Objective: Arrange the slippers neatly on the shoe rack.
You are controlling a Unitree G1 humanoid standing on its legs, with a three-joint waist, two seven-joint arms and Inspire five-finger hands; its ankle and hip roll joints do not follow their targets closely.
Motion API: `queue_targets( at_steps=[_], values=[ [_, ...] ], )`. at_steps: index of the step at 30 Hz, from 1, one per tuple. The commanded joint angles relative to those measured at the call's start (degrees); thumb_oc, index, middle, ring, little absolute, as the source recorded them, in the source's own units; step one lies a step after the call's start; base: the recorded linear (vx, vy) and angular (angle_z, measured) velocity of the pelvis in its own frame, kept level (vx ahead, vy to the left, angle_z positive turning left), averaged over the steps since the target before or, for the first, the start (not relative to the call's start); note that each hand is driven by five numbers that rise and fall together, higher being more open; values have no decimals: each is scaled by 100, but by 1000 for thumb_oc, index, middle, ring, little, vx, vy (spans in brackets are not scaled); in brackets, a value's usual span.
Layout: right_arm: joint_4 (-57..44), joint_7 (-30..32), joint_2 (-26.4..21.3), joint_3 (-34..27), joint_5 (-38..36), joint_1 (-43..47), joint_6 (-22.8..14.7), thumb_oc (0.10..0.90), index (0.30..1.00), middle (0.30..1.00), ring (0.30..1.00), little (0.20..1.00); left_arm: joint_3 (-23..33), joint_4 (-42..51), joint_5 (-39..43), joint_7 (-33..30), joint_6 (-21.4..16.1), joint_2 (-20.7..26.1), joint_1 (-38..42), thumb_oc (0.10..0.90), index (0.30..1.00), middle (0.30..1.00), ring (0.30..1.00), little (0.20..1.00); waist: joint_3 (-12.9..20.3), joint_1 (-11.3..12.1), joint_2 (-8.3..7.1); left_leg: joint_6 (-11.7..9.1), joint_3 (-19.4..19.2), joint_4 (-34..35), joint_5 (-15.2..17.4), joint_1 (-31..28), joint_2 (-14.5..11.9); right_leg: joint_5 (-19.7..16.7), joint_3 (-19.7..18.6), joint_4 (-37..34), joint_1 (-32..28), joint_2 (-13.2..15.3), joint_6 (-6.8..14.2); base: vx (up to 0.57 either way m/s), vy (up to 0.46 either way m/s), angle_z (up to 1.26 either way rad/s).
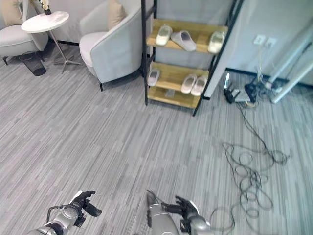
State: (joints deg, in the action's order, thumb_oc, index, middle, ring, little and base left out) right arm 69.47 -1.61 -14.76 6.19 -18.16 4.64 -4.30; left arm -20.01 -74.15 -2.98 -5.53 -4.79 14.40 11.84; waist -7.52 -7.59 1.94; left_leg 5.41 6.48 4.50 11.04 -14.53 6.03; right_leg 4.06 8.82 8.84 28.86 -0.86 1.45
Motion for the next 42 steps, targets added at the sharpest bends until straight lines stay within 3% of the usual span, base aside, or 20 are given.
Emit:
queue_targets(
  at_steps=[1,3,4,5,6,7,8,9,10,11,13,14,16,20,22,26,29,34,38,42],
  values=[
    [581,135,-399,-243,-387,-297,104,800,900,900,900,900,0,-354,-355,98,-38,-151,-307,800,900,900,900,900,125,-123,150,-530,-226,-762,90,60,-360,-911,-362,-666,-1210,304,551,490,-219,-4],
    [706,111,-432,-390,-538,-369,140,800,900,900,900,900,-5,-422,-389,145,-15,-205,-357,800,900,900,900,900,178,-157,183,-623,-162,-1016,3,99,-430,-896,-470,-625,-1339,246,446,375,-190,0],
    [903,111,-465,-473,-677,-350,176,800,900,900,900,900,87,-507,-307,215,9,-327,-515,800,900,900,900,900,243,-140,299,-1025,-334,-2343,-837,522,-690,-796,-546,-675,-1763,81,229,288,-169,16],
    [904,111,-462,-473,-677,-348,176,800,900,900,900,900,87,-507,-307,215,9,-323,-515,800,900,900,900,900,258,-151,279,-1023,-323,-2337,-860,544,-667,-807,-544,-679,-1744,106,232,358,-270,3],
    [927,123,-451,-491,-743,-400,192,800,900,900,900,900,68,-449,-269,234,28,-335,-539,800,900,900,900,900,188,-120,183,-1174,-311,-3532,-1371,1131,-629,-759,-602,-690,-1956,154,125,287,-300,-2],
    [885,161,-518,-539,-929,-387,182,800,900,900,900,900,-41,-273,-248,182,23,-345,-546,800,900,900,900,900,-11,35,2,-1106,-360,-5054,-1675,1760,-558,-618,-805,-768,-2379,159,-70,430,-391,4],
    [829,251,-604,-482,-909,-241,147,800,900,900,900,900,-173,-152,-291,135,7,-356,-513,800,900,900,900,900,-74,116,-137,-1015,-492,-5359,-1601,2142,-474,-542,-915,-814,-2577,222,-117,353,-279,1],
    [831,253,-604,-487,-908,-235,147,800,900,900,900,900,-176,-148,-291,135,10,-356,-509,800,900,900,900,900,-97,138,-91,-1010,-499,-5439,-1545,2158,-525,-540,-923,-810,-2583,172,-117,368,-118,-57],
    [647,399,-713,-508,-1013,-143,20,800,900,900,900,900,-309,18,-278,81,-28,-396,-475,800,900,900,900,900,-162,325,-103,-843,-734,-5163,-1169,2611,-568,-383,-1101,-840,-2903,92,-125,230,-26,-85],
    [645,400,-711,-510,-1013,-144,21,800,900,900,900,900,-310,19,-278,81,-28,-394,-474,800,900,900,900,900,-153,329,-121,-840,-744,-5138,-1194,2615,-551,-390,-1106,-842,-2891,111,-122,524,-23,-108],
    [384,444,-821,-555,-1312,-10,-186,800,900,900,900,900,-463,72,-281,76,-97,-487,-580,800,900,900,900,900,-157,599,-64,-651,-883,-3078,-959,2784,-404,-204,-1291,-966,-3294,-34,-13,525,67,-73],
    [318,461,-806,-507,-1301,11,-205,800,900,900,900,900,-509,84,-288,88,-104,-515,-572,800,900,900,900,900,-168,747,-24,-684,-886,-1840,-1377,2823,-401,-122,-1352,-1090,-3562,-112,12,432,63,-44],
    [276,479,-767,-546,-1332,38,-236,800,900,900,900,900,-513,80,-310,55,-127,-492,-515,800,900,900,900,900,-122,901,10,-748,-951,-938,-1682,2876,-418,-18,-1368,-1134,-3820,-172,40,310,16,-62],
    [143,481,-539,-586,-1366,-160,-255,800,900,900,900,900,-328,-162,-320,23,-94,-473,-622,800,900,900,900,900,178,844,37,-551,-775,-750,-1603,2405,-284,323,-1557,-651,-3891,-135,100,396,112,-52],
    [103,468,-403,-640,-1414,-170,-235,800,900,900,900,900,-144,-249,-227,-21,-52,-445,-648,800,900,900,900,900,234,797,21,-463,-874,-826,-1394,2228,-259,359,-1530,35,-3693,-4,297,264,88,-53],
    [19,445,-233,-739,-1583,-71,-216,800,900,900,900,900,38,-301,-51,-157,-28,-385,-595,800,900,900,900,900,161,687,136,-358,-1097,-825,-1038,1790,-396,-126,-1006,1204,-2771,339,789,147,23,-20],
    [-30,491,-250,-762,-1570,-100,-238,800,900,900,900,900,-19,-357,-180,-145,-15,-387,-583,800,900,900,900,900,116,526,222,-367,-1106,-761,-817,1475,-421,-33,-679,746,-2465,543,676,177,-43,-2],
    [-72,691,-431,-1041,-1700,-178,-317,800,900,900,900,900,-196,-363,-343,-94,-69,-461,-535,800,900,900,900,900,76,171,268,-507,-938,-829,-435,1074,-446,-419,-1060,-256,-2048,695,698,266,-164,12],
    [-142,801,-487,-1223,-1959,-247,-426,800,900,900,900,900,-260,-368,-338,-135,-123,-519,-499,800,900,900,900,900,126,-10,276,-627,-739,-886,-163,728,-547,-627,-1449,-517,-1894,616,792,271,-266,30],
    [-154,938,-635,-1347,-2234,-248,-539,800,900,900,900,900,-350,-265,-356,-165,-134,-528,-486,800,900,900,900,900,327,55,224,-928,-444,-1436,-351,742,-926,-474,-1509,-516,-2366,337,503,207,-354,44]
  ],
)
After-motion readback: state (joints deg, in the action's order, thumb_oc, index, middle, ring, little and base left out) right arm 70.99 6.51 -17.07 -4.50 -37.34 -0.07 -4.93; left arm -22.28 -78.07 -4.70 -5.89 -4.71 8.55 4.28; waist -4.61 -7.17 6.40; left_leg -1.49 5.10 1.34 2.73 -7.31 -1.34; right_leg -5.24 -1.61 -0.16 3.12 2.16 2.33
